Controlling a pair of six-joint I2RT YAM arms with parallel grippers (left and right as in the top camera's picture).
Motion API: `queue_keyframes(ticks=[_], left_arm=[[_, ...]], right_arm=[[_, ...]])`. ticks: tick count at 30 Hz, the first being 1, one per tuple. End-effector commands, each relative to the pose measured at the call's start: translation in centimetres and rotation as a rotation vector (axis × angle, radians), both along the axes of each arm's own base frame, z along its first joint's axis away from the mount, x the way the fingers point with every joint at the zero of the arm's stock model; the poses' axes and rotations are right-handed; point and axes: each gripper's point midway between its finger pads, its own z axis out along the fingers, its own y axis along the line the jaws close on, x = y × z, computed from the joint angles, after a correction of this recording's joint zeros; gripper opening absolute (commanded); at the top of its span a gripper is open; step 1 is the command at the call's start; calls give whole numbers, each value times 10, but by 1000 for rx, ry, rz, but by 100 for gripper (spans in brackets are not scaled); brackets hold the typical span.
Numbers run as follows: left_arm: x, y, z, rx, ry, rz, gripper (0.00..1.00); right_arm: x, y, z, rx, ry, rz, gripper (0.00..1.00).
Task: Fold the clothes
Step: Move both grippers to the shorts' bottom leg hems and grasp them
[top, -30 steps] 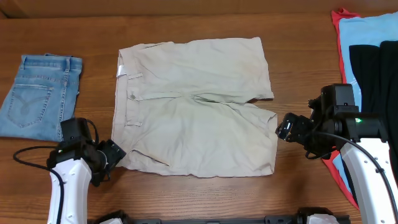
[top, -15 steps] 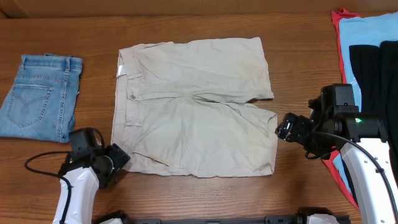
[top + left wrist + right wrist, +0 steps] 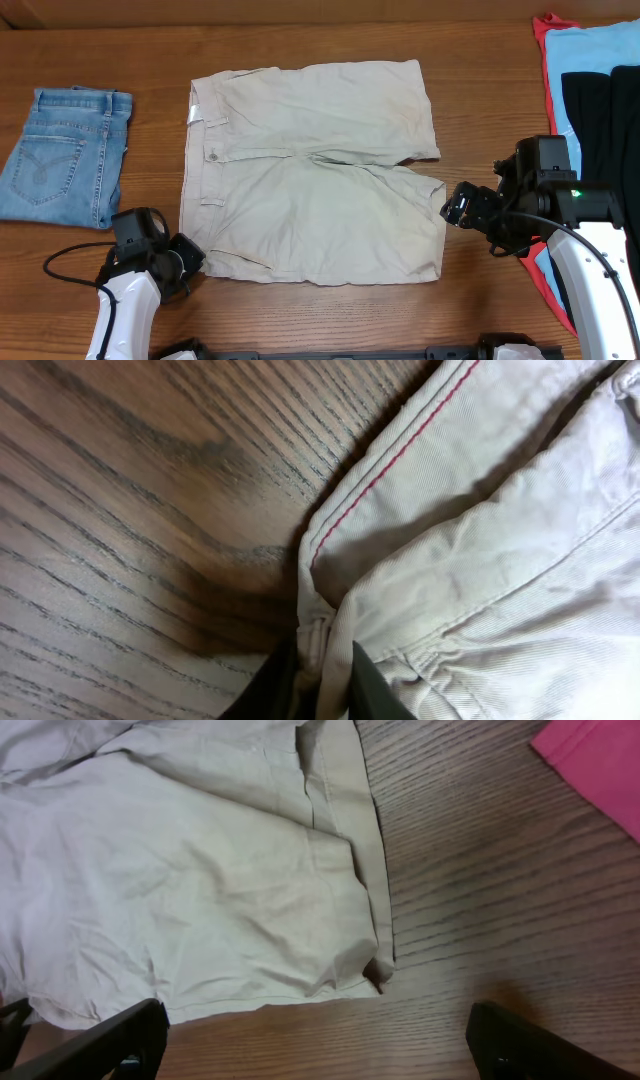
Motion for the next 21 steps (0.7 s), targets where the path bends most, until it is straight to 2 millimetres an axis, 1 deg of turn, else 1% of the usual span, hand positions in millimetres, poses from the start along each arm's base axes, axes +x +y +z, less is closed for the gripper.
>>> queue_keyframes(ticks=[1,3,4,5,9,12,14,16,20,21], left_arm=[[1,0,1,-9,2,0,15],[7,2,6,-3,-14,-5,12],[10,3,10,2,-21,-11,7],[13,4,14,5,-29,-16,4],[26,8,34,18,-54,-25,4],[31,10,45,18,-56,-25,4],[32,10,47,17,-59,-26,4],[31,9,47,11,-56,-27,4],[27,7,45,4,-36,-27,4],[25,7,45,2,-29,-27,4]], right_arm=[[-3,1,1,8,0,1,100],[-6,0,-3,2,20,-3,100],[-8,0,-6,0,31,-4,100],[-10,-1,-10,-2,43,-5,100],[-21,2,-33,18,110,-31,100],[-31,19,-48,124,151,-22,100],[-38,35,-54,226,177,-13,100],[-43,44,-61,282,199,-30,100],[-57,44,-85,290,258,-104,100],[-62,45,-91,291,276,-119,98]])
